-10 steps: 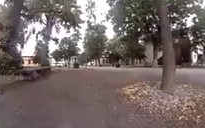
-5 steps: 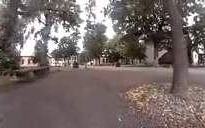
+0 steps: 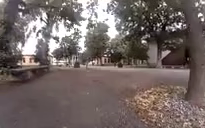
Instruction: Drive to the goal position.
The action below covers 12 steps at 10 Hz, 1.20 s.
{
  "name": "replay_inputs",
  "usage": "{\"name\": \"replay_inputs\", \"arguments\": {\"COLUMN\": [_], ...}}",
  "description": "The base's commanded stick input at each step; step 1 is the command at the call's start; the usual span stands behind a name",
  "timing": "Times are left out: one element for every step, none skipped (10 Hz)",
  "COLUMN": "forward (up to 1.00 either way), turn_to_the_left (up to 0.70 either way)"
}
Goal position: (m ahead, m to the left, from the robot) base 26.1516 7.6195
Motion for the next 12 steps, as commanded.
{"name": "replay_inputs", "arguments": {"forward": [0.70, 0.70, 0.70, 0.70, 0.70, 0.70, 0.70, 0.70, 0.70, 0.70, 0.70, 0.70], "turn_to_the_left": [0.00, 0.00, 0.00, 0.00, 0.00, 0.00, 0.00, 0.00, 0.00, 0.00, 0.00, 0.00]}}
